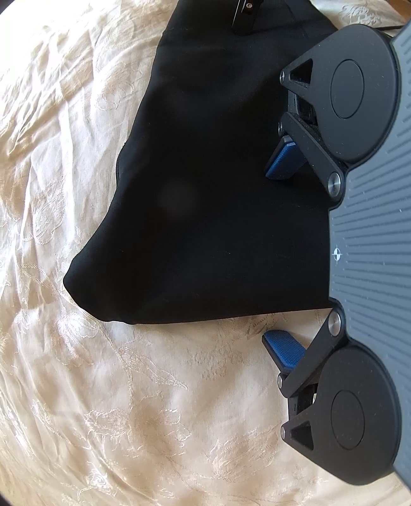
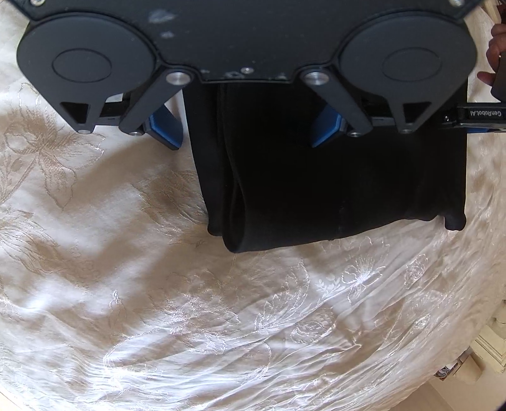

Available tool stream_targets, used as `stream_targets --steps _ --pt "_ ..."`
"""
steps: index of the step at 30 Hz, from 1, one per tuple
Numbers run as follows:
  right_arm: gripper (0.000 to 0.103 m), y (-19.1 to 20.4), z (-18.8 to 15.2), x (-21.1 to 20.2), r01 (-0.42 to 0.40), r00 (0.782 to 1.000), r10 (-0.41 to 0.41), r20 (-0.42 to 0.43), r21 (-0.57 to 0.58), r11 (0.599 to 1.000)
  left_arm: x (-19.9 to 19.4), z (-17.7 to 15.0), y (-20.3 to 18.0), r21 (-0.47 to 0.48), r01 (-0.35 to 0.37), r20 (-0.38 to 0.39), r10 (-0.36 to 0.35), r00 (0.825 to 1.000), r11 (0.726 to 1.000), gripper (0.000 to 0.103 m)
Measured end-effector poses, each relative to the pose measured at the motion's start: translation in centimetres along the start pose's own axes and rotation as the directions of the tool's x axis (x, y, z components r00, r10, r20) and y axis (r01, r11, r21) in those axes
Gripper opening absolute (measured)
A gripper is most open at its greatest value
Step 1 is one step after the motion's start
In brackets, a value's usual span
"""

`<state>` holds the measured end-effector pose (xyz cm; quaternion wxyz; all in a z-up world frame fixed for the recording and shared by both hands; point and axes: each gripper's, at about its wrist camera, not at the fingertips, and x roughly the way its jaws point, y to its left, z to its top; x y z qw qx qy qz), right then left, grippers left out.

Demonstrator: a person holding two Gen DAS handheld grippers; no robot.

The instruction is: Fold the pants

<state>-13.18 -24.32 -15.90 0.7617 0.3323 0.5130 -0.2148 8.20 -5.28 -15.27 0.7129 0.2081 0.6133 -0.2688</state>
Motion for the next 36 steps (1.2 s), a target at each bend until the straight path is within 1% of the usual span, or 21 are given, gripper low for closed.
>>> stream_targets --steps 3,5,6,8,9,10,11,12,13,14,15,16,17,19,22,24,25,27,32,34,36 --pt "0.096 -0.1 0.2 -0.1 -0.014 1.0 0.014 -0.008 0.012 1.0 0.2 -0.3 0.1 -0.023 0.015 0.009 -0.015 1.0 1.0 0.103" --pt "0.095 -0.1 0.4 -0.1 -0.038 0.999 0.038 -0.025 0.004 0.999 0.3 -0.4 0.7 -0.048 0.029 0.011 -0.028 1.0 0.998 0.103" --pt "0.092 0.0 0.4 -0.3 -0.053 0.998 0.052 -0.032 -0.008 0.999 0.4 -0.5 1.1 -0.056 0.035 0.015 -0.035 0.999 0.998 0.103" --pt "0.085 0.3 0.4 -0.6 -0.075 0.997 0.074 -0.03 -0.04 0.996 0.2 -0.5 1.2 -0.072 0.048 0.028 -0.046 0.999 0.996 0.096" --pt "0.079 0.4 0.4 -0.9 -0.073 0.997 0.072 -0.027 -0.054 0.996 0.0 -0.6 1.2 -0.075 0.056 0.036 -0.054 0.998 0.996 0.086" --pt "0.066 0.4 0.3 -1.2 -0.076 0.997 0.075 -0.02 -0.059 0.995 -0.3 -0.7 0.9 -0.073 0.063 0.047 -0.06 0.997 0.995 0.075" --pt "0.053 0.2 0.2 -1.7 -0.085 0.996 0.085 -0.008 -0.052 0.995 -0.6 -0.9 0.6 -0.066 0.052 0.06 -0.048 0.997 0.996 0.071" --pt "0.047 -0.1 0.2 -2.2 -0.098 0.995 0.098 0.0 -0.039 0.994 -1.0 -1.1 0.2 -0.055 0.038 0.076 -0.034 0.997 0.998 0.059" --pt "0.035 -0.4 0.1 -2.6 -0.114 0.993 0.114 0.009 -0.026 0.993 -1.2 -1.2 -0.2 -0.043 0.026 0.088 -0.023 0.996 0.999 0.048" --pt "0.028 -0.6 0.0 -3.1 -0.131 0.991 0.131 0.016 -0.015 0.991 -1.6 -1.4 -0.6 -0.029 0.014 0.101 -0.011 0.995 0.999 0.041" --pt "0.026 -0.6 -0.1 -3.5 -0.139 0.99 0.14 0.023 -0.012 0.99 -1.9 -1.6 -0.9 -0.017 -0.001 0.116 0.003 0.993 1.0 0.03" --pt "0.025 -0.5 -0.2 -3.9 -0.142 0.989 0.143 0.029 -0.016 0.99 -2.3 -1.8 -1.4 -0.007 -0.01 0.127 0.011 0.992 1.0 0.023" --pt "0.024 -0.2 -0.2 -4.3 -0.14 0.989 0.141 0.036 -0.025 0.99 -3.2 -2.4 -2.2 -0.001 -0.02 0.14 0.02 0.99 1.0 0.022" --pt "0.024 0.6 -0.4 -5.0 -0.12 0.991 0.123 0.051 -0.058 0.991 -3.9 -2.8 -2.5 -0.006 -0.034 0.161 0.035 0.986 0.999 0.02" --pt "0.023 1.9 -0.5 -5.7 -0.093 0.992 0.1 0.075 -0.093 0.991 -5.2 -3.7 -2.7 -0.018 -0.057 0.195 0.06 0.979 0.998 0.019" --pt "0.023 2.6 -0.3 -5.9 -0.091 0.991 0.101 0.088 -0.109 0.99 -5.8 -4.0 -2.6 -0.024 -0.068 0.215 0.071 0.974 0.997 0.018" --pt "0.023 2.9 -0.1 -6.0 -0.093 0.991 0.104 0.09 -0.12 0.988 -6.4 -4.0 -3.2 -0.024 -0.076 0.223 0.079 0.972 0.997 0.017" --pt "0.023 3.8 0.5 -5.7 -0.099 0.99 0.111 0.085 -0.138 0.986 -6.7 -3.8 -2.8 -0.017 -0.089 0.234 0.09 0.968 0.996 0.017" --pt "0.023 6.4 3.4 -4.0 -0.117 0.987 0.134 0.089 -0.178 0.977 -7.4 -1.4 -0.3 -0.018 -0.115 0.264 0.115 0.958 0.993 0.017" --pt "0.023 7.3 4.9 -3.2 -0.122 0.986 0.141 0.093 -0.187 0.975 -7.4 0.0 0.6 -0.016 -0.132 0.283 0.131 0.95 0.991 0.017" --pt "0.023 8.7 6.8 -2.3 -0.121 0.984 0.146 0.105 -0.213 0.969 -8.1 1.6 1.5 -0.012 -0.152 0.311 0.148 0.939 0.988 0.017"
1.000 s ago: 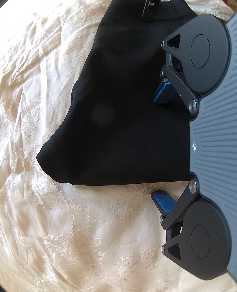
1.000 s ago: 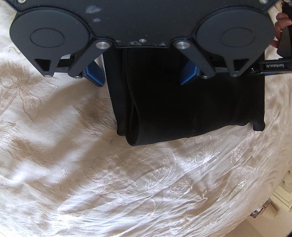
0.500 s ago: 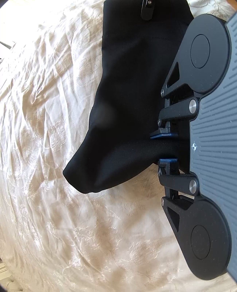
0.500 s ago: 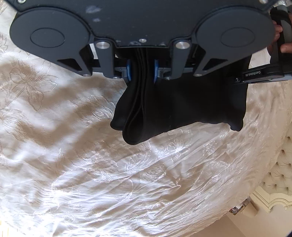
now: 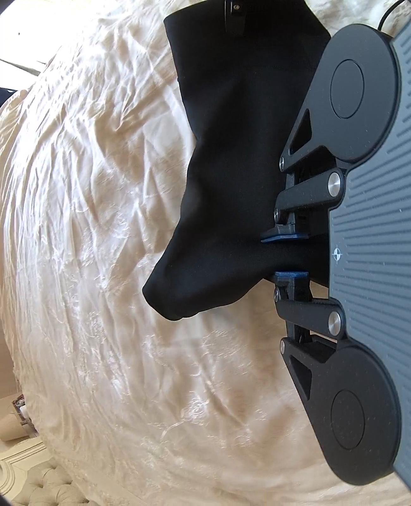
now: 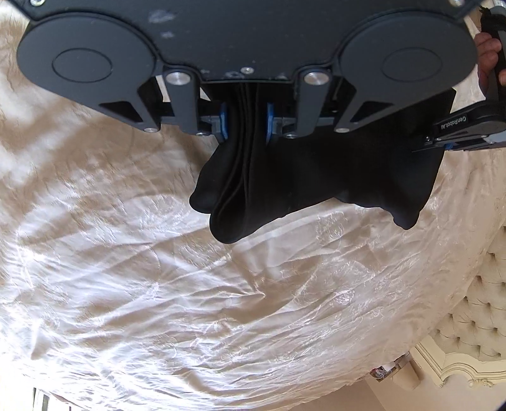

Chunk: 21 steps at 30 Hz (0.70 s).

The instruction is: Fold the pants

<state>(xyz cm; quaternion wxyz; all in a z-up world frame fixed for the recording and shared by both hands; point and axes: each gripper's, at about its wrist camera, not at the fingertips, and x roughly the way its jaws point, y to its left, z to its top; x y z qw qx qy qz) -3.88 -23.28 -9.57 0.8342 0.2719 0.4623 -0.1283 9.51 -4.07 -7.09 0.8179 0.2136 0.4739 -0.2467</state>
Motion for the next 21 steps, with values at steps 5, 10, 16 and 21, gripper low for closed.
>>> stream_targets --steps 5,10,16,21 --pt "0.023 2.2 5.9 2.7 -0.006 0.999 0.009 0.049 -0.049 0.999 1.4 4.4 1.9 -0.011 -0.024 0.043 0.024 0.999 1.0 0.017" --pt "0.023 3.0 10.5 5.7 0.016 0.999 -0.014 0.046 -0.062 0.998 4.6 7.0 4.0 -0.08 -0.008 -0.024 0.006 1.0 0.997 0.019" --pt "0.028 -0.1 10.7 11.0 0.054 0.996 -0.052 -0.07 0.024 0.998 8.6 5.7 5.4 -0.153 0.016 -0.108 -0.032 0.994 0.988 0.048" --pt "0.031 -1.9 9.8 11.2 -0.004 0.999 0.006 -0.047 0.04 0.999 8.1 4.6 5.7 -0.143 0.005 -0.065 -0.014 0.998 0.99 0.06"
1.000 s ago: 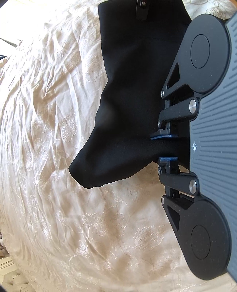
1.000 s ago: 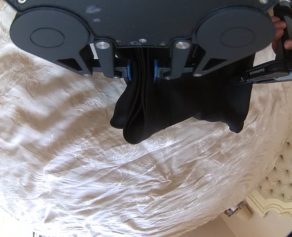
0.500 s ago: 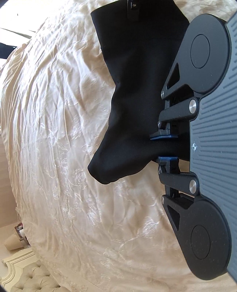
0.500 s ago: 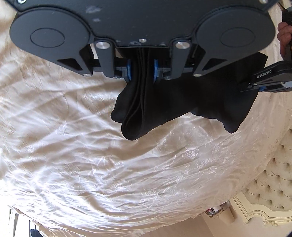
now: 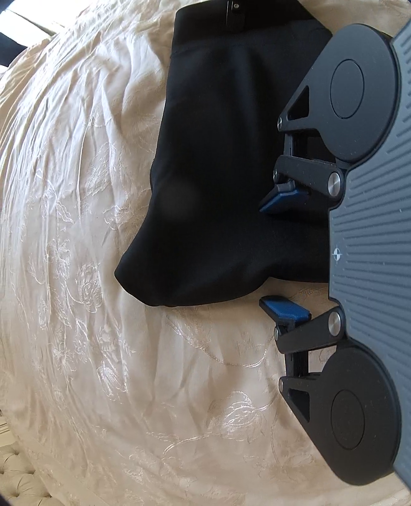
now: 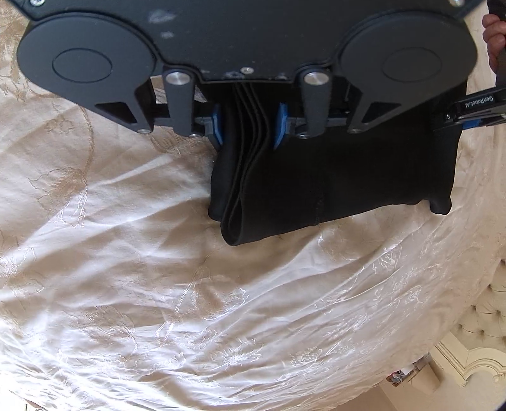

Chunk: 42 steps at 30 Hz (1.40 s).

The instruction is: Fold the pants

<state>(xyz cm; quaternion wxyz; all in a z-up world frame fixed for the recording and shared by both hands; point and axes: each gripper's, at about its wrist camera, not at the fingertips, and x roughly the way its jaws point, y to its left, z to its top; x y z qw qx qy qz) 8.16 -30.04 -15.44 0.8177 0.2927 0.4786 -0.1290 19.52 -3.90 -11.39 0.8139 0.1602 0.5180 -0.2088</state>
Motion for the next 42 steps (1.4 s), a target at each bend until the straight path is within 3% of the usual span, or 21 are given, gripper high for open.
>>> stream_targets --steps 6,11,14,20,25,31,42 --pt "0.035 -2.3 0.0 -1.3 -0.046 0.999 0.046 0.004 0.038 0.998 -1.1 0.0 1.8 -0.072 0.024 -0.012 -0.025 1.0 0.997 0.061" --pt "0.041 -3.2 0.1 -3.6 -0.026 1.0 0.025 0.009 0.084 0.996 -3.3 -0.5 1.9 -0.075 -0.062 -0.012 0.062 0.998 0.995 0.061" --pt "0.043 -3.0 -0.3 -6.4 0.032 0.998 -0.037 0.047 0.101 0.994 -5.5 -1.2 1.8 -0.095 -0.107 -0.015 0.106 0.994 0.99 0.06" --pt "0.047 0.4 -2.3 -12.8 0.159 0.979 -0.157 0.13 -0.009 0.987 -9.9 -3.2 0.0 -0.084 -0.135 -0.046 0.131 0.99 0.987 0.06" --pt "0.047 4.0 -4.7 -17.0 0.193 0.973 -0.179 0.144 -0.085 0.978 -13.2 -4.2 -2.8 -0.061 -0.139 -0.081 0.134 0.988 0.988 0.06" --pt "0.047 7.3 -6.9 -20.6 0.148 0.981 -0.134 0.142 -0.095 0.984 -16.9 -4.7 -5.0 -0.032 -0.147 -0.058 0.145 0.988 0.989 0.061" --pt "0.047 11.0 -8.0 -25.1 0.105 0.982 -0.085 0.17 -0.11 0.988 -21.5 -5.6 -5.7 -0.063 -0.066 0.015 0.067 0.998 0.996 0.061"
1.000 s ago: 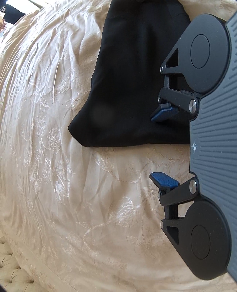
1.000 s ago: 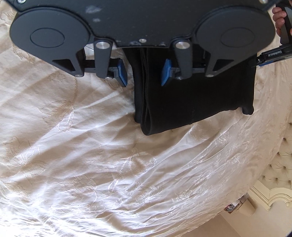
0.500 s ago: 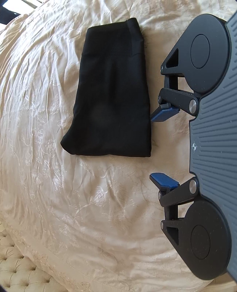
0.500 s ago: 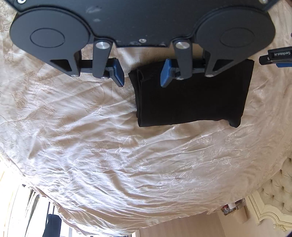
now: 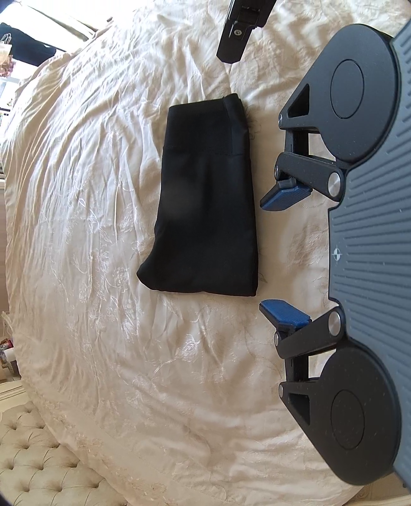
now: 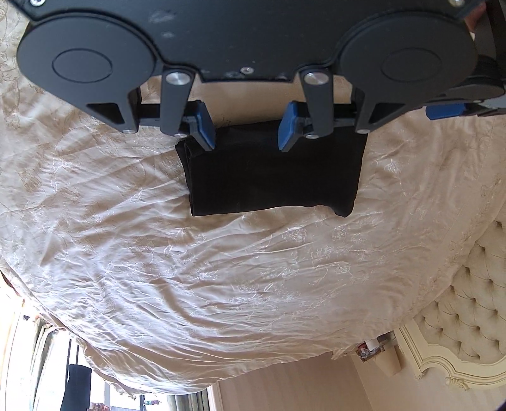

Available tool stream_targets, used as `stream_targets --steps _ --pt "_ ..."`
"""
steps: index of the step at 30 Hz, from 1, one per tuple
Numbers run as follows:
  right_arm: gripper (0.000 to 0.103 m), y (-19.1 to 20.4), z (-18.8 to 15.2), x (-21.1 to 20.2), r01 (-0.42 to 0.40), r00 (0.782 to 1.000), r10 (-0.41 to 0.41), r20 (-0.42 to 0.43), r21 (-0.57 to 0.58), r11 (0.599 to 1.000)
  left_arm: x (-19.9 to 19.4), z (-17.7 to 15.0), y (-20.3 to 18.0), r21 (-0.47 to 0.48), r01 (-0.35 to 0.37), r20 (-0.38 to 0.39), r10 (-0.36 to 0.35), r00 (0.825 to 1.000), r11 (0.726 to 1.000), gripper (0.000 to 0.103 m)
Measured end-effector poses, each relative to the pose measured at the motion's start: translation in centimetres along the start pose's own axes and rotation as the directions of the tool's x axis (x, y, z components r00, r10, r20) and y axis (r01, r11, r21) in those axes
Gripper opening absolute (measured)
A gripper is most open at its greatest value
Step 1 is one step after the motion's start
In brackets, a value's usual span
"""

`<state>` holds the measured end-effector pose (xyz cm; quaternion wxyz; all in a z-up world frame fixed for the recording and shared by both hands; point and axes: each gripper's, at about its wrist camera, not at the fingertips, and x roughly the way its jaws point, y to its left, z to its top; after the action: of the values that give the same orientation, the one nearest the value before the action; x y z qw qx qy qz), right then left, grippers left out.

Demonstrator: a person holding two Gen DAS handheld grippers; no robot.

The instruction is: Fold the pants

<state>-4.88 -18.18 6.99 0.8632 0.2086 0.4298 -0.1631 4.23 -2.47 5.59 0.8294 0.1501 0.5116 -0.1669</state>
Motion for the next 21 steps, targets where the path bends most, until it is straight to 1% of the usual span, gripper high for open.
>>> stream_targets --steps 9,14,18,21 --pt "0.048 1.0 -0.8 -0.8 -0.002 1.0 0.002 -0.016 -0.019 1.0 -1.3 -0.6 0.2 -0.021 0.014 0.028 -0.014 1.0 1.0 0.061" --pt "0.048 1.4 -1.1 -1.1 0.002 1.0 -0.002 -0.016 -0.034 0.999 -1.4 -0.7 0.1 -0.011 -0.011 0.017 0.011 1.0 1.0 0.061" --pt "0.048 1.5 -1.2 -1.2 0.005 1.0 -0.006 -0.021 -0.041 0.999 -1.3 -0.9 0.3 -0.021 -0.002 -0.004 0.002 1.0 1.0 0.061" --pt "0.048 1.5 -1.3 -1.3 0.01 1.0 -0.01 -0.022 -0.043 0.999 -1.2 -1.1 0.3 -0.022 -0.008 -0.008 0.007 1.0 1.0 0.061"
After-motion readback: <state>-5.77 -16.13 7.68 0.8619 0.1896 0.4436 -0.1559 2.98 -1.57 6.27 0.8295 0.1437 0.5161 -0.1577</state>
